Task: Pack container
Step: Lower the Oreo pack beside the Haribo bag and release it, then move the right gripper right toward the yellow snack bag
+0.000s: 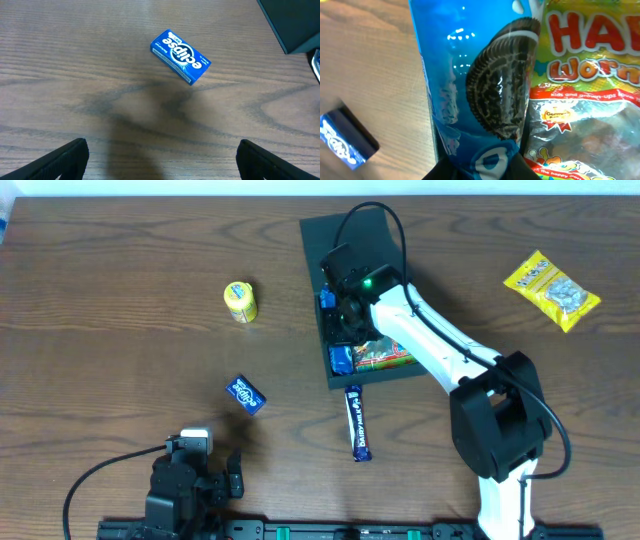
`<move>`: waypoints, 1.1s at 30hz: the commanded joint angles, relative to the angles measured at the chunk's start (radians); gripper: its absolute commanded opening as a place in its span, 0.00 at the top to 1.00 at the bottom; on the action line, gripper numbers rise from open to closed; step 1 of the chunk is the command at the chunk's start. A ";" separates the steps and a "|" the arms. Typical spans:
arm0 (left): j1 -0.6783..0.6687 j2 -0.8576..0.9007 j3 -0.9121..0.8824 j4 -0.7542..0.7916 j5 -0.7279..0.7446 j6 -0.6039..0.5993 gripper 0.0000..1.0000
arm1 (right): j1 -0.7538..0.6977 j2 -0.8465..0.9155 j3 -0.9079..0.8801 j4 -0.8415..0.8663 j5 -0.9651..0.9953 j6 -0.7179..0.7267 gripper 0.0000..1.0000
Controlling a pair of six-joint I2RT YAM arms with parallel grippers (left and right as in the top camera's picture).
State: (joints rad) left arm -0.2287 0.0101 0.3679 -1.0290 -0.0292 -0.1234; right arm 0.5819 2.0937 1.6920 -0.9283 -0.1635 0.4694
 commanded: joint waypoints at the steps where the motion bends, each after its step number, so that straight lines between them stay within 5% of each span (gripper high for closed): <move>1: 0.006 -0.006 -0.013 -0.066 -0.026 -0.011 0.05 | 0.009 0.003 -0.011 -0.007 -0.050 -0.037 0.93; 8: 0.006 -0.006 -0.013 -0.066 -0.026 -0.011 0.05 | 0.006 0.003 -0.011 -0.010 -0.050 -0.037 0.42; 13: 0.006 -0.006 -0.013 -0.066 -0.026 -0.011 0.05 | 0.003 0.000 -0.009 -0.007 -0.042 -0.037 0.26; 23: 0.006 -0.006 -0.013 -0.066 -0.026 -0.011 0.05 | -0.040 -0.195 0.021 -0.052 -0.033 -0.064 0.02; 33: 0.006 -0.006 -0.013 -0.066 -0.026 -0.011 0.05 | -0.285 -0.542 0.021 -0.113 0.194 -0.071 0.01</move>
State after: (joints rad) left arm -0.2287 0.0101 0.3683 -1.0286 -0.0288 -0.1234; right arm 0.3824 1.5944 1.7088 -1.0107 -0.0490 0.4118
